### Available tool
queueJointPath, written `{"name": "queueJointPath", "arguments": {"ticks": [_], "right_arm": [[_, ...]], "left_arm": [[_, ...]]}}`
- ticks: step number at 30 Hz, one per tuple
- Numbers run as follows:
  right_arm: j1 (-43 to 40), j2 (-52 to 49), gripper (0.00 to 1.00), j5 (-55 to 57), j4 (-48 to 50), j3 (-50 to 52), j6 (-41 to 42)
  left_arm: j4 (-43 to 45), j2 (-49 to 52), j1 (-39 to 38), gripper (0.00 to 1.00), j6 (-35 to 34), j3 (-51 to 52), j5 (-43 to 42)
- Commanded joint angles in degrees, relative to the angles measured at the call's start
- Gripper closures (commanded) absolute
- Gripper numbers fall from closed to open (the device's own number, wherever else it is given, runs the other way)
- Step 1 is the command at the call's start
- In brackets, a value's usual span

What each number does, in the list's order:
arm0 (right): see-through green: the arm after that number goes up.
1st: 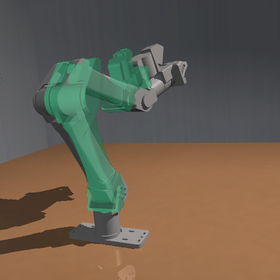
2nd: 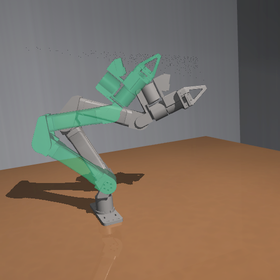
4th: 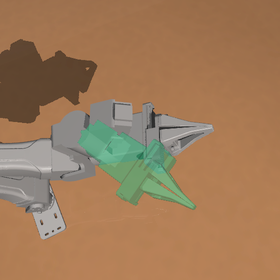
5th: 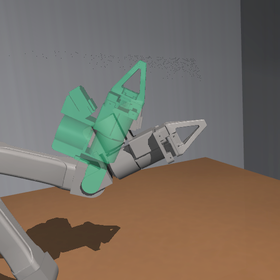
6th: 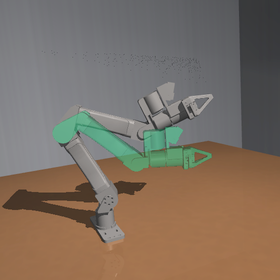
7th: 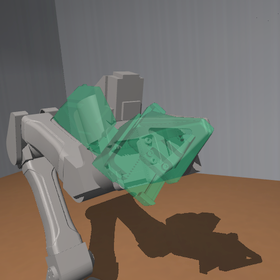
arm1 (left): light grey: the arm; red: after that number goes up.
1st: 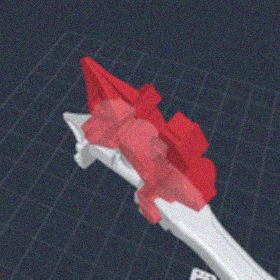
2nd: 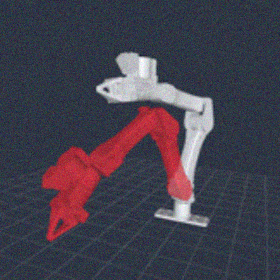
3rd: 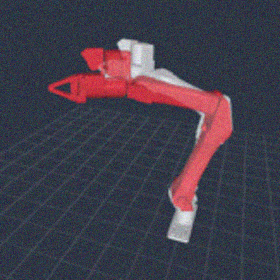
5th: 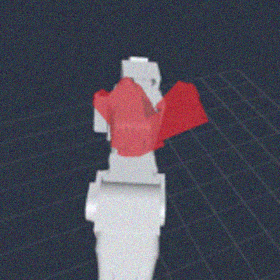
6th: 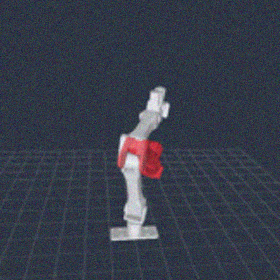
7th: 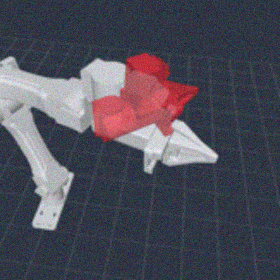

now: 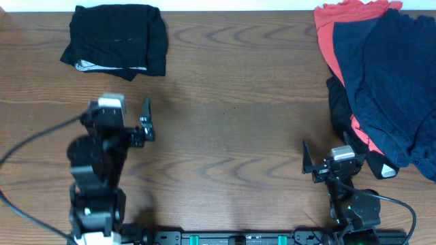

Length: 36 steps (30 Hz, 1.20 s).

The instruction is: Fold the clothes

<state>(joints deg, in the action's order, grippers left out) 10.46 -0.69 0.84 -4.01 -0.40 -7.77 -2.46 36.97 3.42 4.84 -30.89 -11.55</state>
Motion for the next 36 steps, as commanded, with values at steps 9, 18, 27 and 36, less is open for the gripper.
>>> {"name": "queueJointPath", "arguments": {"ticks": [9, 18, 27, 36], "right_arm": [[0.44, 0.42, 0.01, -0.26, -0.28, 0.09, 0.44], [0.44, 0.42, 0.01, -0.24, -0.28, 0.09, 0.44], [0.44, 0.42, 0.01, -0.24, -0.28, 0.09, 0.44], [0.44, 0.42, 0.01, -0.26, -0.28, 0.09, 0.44]], "left_arm": [[3.02, -18.78, -0.13, 0.02, 0.46, 16.24, 2.01], [3.96, -30.77, -0.13, 0.02, -4.09, 24.37, 6.32], [6.91, -35.30, -0.13, 0.02, -4.13, 30.73, 7.32], [5.70, -36.89, -0.13, 0.02, -4.28, 30.67, 7.37]]}}
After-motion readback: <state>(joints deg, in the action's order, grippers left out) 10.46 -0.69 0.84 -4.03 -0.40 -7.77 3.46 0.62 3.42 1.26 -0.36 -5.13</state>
